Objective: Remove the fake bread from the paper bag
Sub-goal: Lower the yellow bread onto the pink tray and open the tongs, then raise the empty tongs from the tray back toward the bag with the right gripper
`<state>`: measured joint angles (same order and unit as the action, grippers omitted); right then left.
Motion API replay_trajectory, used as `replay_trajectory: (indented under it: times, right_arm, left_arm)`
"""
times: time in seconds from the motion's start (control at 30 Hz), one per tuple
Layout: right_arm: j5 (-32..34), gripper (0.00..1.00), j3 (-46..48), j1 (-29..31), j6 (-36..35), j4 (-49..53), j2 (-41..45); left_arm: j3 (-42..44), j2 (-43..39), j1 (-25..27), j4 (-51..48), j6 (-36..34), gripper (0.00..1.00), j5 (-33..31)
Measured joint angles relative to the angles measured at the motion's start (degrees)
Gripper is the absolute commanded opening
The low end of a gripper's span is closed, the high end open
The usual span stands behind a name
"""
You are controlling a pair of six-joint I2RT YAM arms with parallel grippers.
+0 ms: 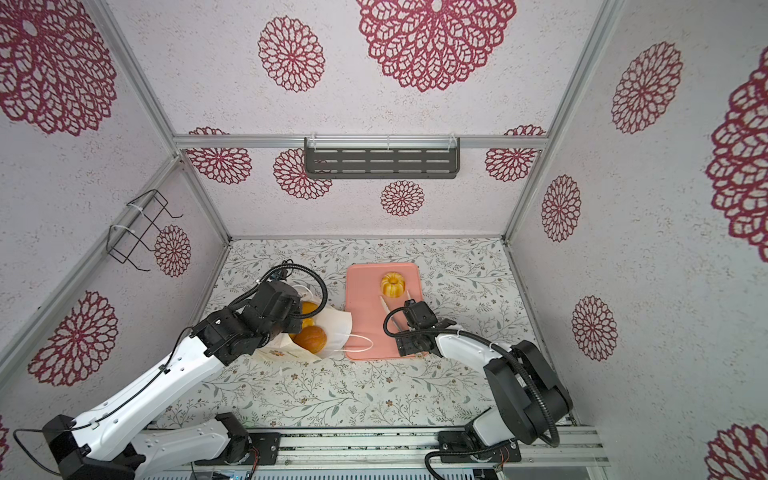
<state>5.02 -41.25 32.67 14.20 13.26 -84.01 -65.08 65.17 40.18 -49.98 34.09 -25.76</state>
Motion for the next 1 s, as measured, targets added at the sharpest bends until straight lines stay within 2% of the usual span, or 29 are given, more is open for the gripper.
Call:
replay_trajectory:
  times: [0.27,0.73,0.9,1.0]
  right_arm:
    - [0.50,0.82,2.56,0.00,0.00,-4.04,0.07]
    - [0.81,0.51,1.27,0.42,-0.59,-7.15,-3.37]
    - [1.25,0.41,0.17,1.01,-0.33,-4.37,-3.10]
    - [1.09,0.40,-0.24,1.16,0.48,-0.81,-0.24]
  left_arm:
    - [0.00,0.76,0.00,0.31,-0.33,0.00,0.13]
    - [0.00,1.11,0.00,0.70,-0.46,0.00,0.13]
    - [0.00,1.09,0.00,0.70,-0.48,0.00,0.13]
    - [0.00,1.01,0.00,0.70,-0.48,0.00,0.09]
